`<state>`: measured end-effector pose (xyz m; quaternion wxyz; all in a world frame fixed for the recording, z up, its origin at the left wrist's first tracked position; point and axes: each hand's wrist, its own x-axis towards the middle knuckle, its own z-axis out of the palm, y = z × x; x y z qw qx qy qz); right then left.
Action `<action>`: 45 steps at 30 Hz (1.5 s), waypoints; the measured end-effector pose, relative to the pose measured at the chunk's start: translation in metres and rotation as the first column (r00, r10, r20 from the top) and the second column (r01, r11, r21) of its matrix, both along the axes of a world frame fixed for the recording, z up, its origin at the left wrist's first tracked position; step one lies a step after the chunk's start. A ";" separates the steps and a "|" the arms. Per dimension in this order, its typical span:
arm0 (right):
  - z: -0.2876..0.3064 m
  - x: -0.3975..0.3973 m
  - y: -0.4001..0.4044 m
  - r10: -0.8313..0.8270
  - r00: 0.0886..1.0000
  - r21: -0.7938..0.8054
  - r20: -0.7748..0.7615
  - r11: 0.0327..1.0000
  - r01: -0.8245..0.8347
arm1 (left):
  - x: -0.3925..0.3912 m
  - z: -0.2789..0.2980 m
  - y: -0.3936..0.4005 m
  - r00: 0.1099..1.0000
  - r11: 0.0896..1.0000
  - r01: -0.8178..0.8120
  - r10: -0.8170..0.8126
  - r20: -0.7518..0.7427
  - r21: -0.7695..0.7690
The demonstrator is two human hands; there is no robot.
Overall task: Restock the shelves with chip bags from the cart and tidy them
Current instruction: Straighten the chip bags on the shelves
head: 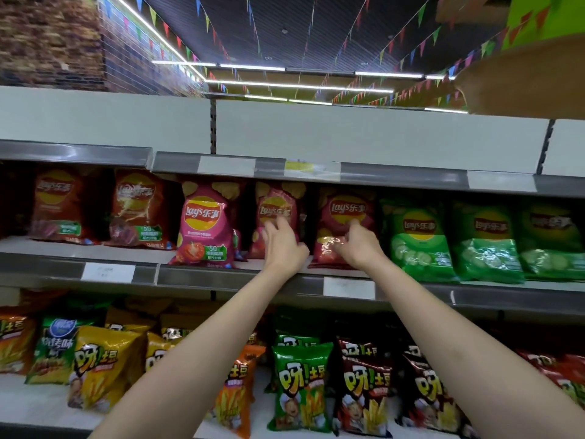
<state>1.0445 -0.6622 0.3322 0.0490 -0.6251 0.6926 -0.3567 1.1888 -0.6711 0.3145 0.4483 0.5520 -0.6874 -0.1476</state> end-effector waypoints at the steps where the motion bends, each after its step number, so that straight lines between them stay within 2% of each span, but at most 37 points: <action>1: -0.001 -0.012 0.003 -0.023 1.000 0.003 0.002 1.000 0.023 | -0.008 -0.001 0.001 0.999 0.999 0.031 -0.030 -0.013 0.024; 6: -0.006 -0.058 0.014 -0.081 0.996 0.043 0.025 0.996 0.080 | -0.040 -0.007 0.003 0.995 0.989 0.093 -0.088 -0.050 0.115; 14: -0.002 -0.062 -0.008 -0.051 0.995 0.219 0.084 0.975 0.031 | -0.061 0.003 -0.015 1.000 0.972 0.013 -0.020 0.024 0.236; 18: 0.001 -0.058 -0.026 -0.055 0.990 0.244 0.128 0.970 0.022 | -0.066 0.009 -0.028 0.999 0.942 0.039 -0.031 -0.029 0.333; 20: -0.001 -0.058 -0.034 -0.052 0.973 0.246 0.225 0.969 -0.005 | -0.067 0.007 -0.032 0.997 0.926 0.057 -0.033 -0.072 0.373; 22: -0.003 -0.057 -0.038 -0.041 0.950 0.227 0.309 0.973 -0.032 | -0.068 0.003 -0.036 0.996 0.924 0.061 -0.031 -0.087 0.378; 29: -0.014 -0.057 -0.054 -0.044 0.906 0.173 0.421 0.984 -0.032 | -0.067 -0.004 -0.044 0.999 0.959 0.018 -0.006 -0.040 0.284; 37: -0.016 -0.058 -0.071 -0.104 0.907 0.189 0.407 0.982 0.028 | -0.072 0.001 -0.055 0.995 0.931 0.087 -0.062 -0.080 0.353; 45: -0.012 -0.058 -0.067 -0.096 0.988 0.235 0.121 0.970 0.065 | -0.071 -0.001 -0.062 0.996 0.932 0.091 -0.078 -0.049 0.350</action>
